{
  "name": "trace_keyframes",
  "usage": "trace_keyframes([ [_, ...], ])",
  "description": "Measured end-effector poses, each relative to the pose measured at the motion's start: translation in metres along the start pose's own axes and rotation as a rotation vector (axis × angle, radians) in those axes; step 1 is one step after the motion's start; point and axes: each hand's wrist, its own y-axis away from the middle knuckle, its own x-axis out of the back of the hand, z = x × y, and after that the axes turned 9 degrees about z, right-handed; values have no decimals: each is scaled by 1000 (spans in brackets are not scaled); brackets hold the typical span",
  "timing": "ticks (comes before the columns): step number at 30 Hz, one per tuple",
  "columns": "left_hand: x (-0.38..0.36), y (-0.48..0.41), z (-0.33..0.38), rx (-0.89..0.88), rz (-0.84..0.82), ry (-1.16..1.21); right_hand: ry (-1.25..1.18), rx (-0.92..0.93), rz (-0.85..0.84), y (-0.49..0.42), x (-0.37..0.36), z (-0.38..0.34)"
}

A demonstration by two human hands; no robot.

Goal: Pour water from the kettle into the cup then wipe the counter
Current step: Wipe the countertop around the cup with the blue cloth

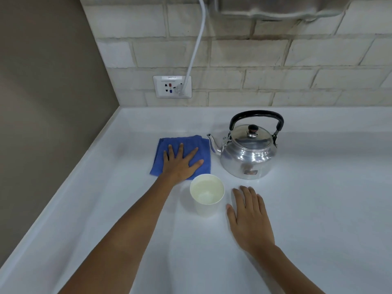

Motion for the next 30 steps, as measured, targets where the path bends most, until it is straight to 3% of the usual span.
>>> trace_keyframes([
  [5, -9, 47, -31, -146, 96, -69, -21, -10, 0, 0, -1, 2],
  [9, -4, 55, -54, -20, 119, -74, -11, -2, -3, 1, -3, 2],
  [14, 0, 43, -17, 143, 68, -12, 19, 21, -14, 0, -2, 1],
  [22, -1, 126, -43, -84, 116, -43, -20, 41, -12, -1, -3, 6],
  [26, 3, 123, -60, 3, 138, -102, -7, 43, -9, 0, -4, 5],
  [30, 3, 87, -25, 153, 107, -21, 19, 45, 2, 0, -4, 3],
])
